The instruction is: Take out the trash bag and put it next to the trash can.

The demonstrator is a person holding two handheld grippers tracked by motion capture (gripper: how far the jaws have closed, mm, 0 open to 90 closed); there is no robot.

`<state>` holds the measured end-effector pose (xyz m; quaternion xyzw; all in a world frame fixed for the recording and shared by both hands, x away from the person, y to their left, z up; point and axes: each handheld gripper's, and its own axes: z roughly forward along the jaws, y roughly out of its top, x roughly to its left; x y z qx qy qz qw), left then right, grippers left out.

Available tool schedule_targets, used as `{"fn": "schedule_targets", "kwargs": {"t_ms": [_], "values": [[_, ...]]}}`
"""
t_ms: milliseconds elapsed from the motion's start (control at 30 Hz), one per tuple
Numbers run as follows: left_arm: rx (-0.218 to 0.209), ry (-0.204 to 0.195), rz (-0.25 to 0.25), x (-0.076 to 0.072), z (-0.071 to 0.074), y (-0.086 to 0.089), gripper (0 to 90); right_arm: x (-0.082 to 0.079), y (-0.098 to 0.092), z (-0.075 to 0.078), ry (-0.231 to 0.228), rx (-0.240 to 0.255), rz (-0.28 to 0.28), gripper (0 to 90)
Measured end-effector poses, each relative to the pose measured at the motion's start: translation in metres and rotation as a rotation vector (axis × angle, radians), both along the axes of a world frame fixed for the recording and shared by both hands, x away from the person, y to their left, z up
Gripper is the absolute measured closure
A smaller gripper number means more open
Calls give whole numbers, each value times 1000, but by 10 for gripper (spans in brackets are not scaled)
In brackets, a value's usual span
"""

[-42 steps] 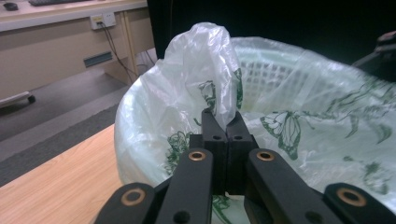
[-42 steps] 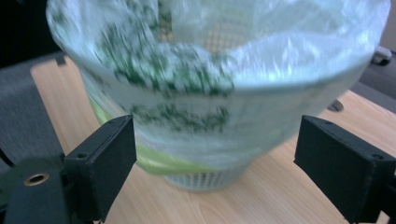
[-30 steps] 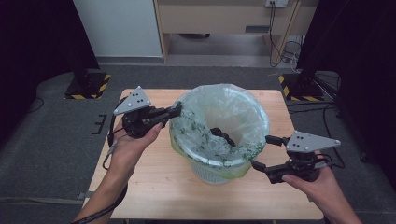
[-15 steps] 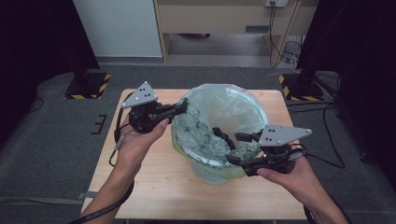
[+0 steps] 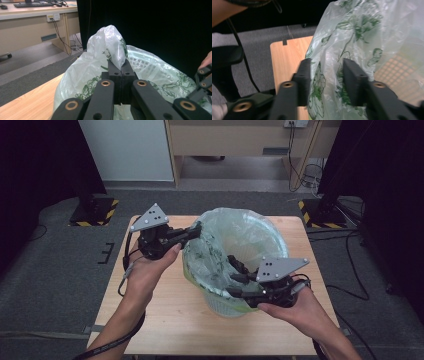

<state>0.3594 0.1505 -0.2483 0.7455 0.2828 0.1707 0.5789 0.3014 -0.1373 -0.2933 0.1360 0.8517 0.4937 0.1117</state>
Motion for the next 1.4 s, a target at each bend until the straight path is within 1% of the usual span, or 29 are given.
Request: {"fn": "schedule_targets", "kwargs": {"t_ms": [67, 133, 167, 267, 300, 400, 433, 467, 500, 533, 600, 633, 700, 800, 867, 900, 933, 967, 1000, 1033, 1067, 1100, 1167, 1233, 1267, 1300, 1333, 1367, 1400], "values": [[7, -1, -4, 0, -1, 0, 898, 0, 1, 1, -1, -3, 11, 755], [10, 6, -14, 0, -3, -1, 897, 0, 2, 1, -1, -5, 12, 831], [12, 9, -18, 0, -4, -1, 897, 0, 2, 2, -2, -9, 22, 895], [11, 11, -28, 0, -8, -1, 894, 0, 1, 3, -3, -7, 34, 900], [12, 10, -32, -1, -9, -1, 891, 0, 1, 4, -5, 3, 40, 900], [15, 7, -45, -1, -13, 0, 869, 0, -1, 10, -6, 57, 54, 900], [12, 7, -50, -1, -15, 0, 857, 0, -3, 14, -6, 76, 56, 900], [13, 5, -65, -2, -18, 0, 834, 0, -6, 21, -13, 104, 57, 900], [13, 5, -65, -2, -18, 0, 821, 0, -6, 21, -13, 104, 57, 900], [8, 6, -76, -2, -20, 0, 821, 0, -7, 24, -16, 115, 55, 900], [-8, 20, -92, -2, -24, 0, 770, 2, -10, 31, -21, 140, 50, 900], [-18, 29, -106, -2, -26, 0, 711, 5, -13, 36, -27, 158, 38, 900], [-23, 22, -114, -2, -28, 1, 694, 7, -14, 38, -29, 163, 29, 900], [-41, 30, -142, -2, -32, 2, 600, 14, -17, 41, -24, 181, 11, 900], [-45, 49, -179, -2, -34, 1, 515, 22, -16, 40, -19, 172, -13, 900], [-43, 55, -189, -2, -35, 0, 515, 22, -16, 40, -19, 172, -13, 900], [-48, 66, -210, -2, -36, -1, 486, 24, -15, 39, -21, 165, -22, 900], [-55, 86, -242, -1, -37, -2, 441, 26, -14, 39, -19, 165, -27, 900], [-52, 95, -267, -1, -39, -3, 405, 27, -13, 38, -18, 164, -31, 900], [-42, 97, -288, -1, -40, -5, 387, 30, -11, 37, -20, 152, -44, 900], [-26, 89, -304, -2, -42, -8, 384, 31, -9, 37, -22, 148, -51, 900], [-26, 89, -304, -2, -42, -8, 375, 32, -8, 37, -22, 146, -52, 900], [-7, 92, -331, -2, -44, -11, 361, 33, -7, 37, -22, 148, -55, 900], [22, 89, -352, -3, -46, -15, 333, 34, -5, 39, -24, 155, -61, 900], [36, 90, -364, -3, -47, -18, 325, 36, -4, 42, -23, 168, -66, 900], [55, 84, -365, -4, -48, -20, 325, 36, -4, 42, -23, 168, -66, 900], [83, 72, -362, -5, -49, -22, 333, 36, -3, 43, -24, 174, -67, 900], [118, 53, -357, -6, -50, -23, 444, 36, -1, 45, -23, 175, -68, 900], [151, 40, -345, -7, -51, -25, 504, 36, -1, 46, -23, 174, -68, 900]]}}
